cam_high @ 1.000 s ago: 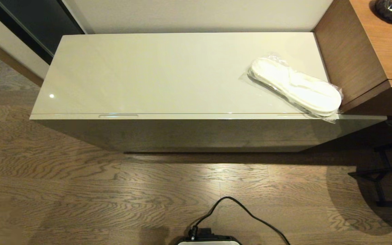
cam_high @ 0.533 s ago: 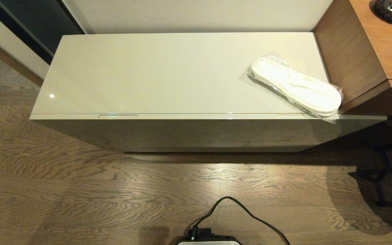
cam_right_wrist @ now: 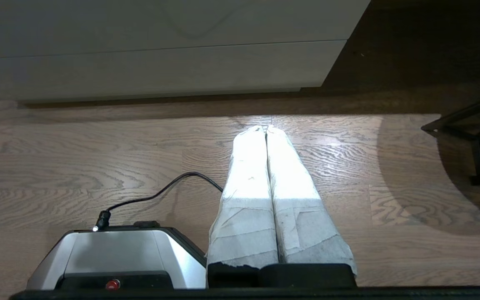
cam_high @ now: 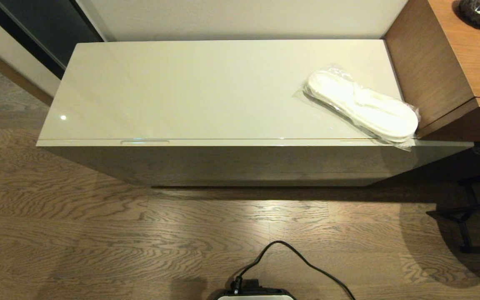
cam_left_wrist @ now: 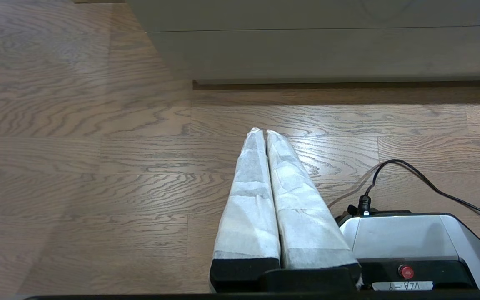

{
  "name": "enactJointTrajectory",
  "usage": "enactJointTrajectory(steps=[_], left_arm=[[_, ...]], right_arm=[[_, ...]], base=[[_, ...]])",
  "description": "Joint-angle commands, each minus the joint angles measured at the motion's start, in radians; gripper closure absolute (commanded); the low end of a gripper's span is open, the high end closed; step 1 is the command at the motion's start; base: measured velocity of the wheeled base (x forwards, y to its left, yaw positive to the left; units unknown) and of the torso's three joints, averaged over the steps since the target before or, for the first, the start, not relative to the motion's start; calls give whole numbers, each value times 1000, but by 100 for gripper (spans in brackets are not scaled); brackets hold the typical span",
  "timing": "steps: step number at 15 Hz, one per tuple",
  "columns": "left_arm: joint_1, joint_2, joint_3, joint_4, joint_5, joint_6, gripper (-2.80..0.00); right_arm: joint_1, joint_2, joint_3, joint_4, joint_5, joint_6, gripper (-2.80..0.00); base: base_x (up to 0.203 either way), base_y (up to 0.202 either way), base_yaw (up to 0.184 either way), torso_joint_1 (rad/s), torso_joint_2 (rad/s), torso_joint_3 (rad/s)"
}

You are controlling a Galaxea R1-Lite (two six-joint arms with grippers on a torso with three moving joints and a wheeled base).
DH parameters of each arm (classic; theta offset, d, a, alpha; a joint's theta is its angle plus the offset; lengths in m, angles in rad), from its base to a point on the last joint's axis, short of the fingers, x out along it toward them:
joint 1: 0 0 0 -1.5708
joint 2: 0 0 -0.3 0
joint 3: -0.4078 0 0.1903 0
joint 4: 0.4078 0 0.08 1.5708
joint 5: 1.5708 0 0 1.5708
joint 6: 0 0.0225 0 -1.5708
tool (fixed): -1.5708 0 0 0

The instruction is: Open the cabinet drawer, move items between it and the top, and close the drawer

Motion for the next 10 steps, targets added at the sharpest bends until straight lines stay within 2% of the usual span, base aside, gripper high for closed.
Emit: enactJointTrajectory(steps=[1,10], left_arm=[[0,2,0,0,1,0,0],[0,2,0,0,1,0,0]], right_arm=[[0,0,3,0,1,0,0],[0,0,3,0,0,0,0]], base=[[0,0,0,0,0,0],[0,0,0,0,0,0]])
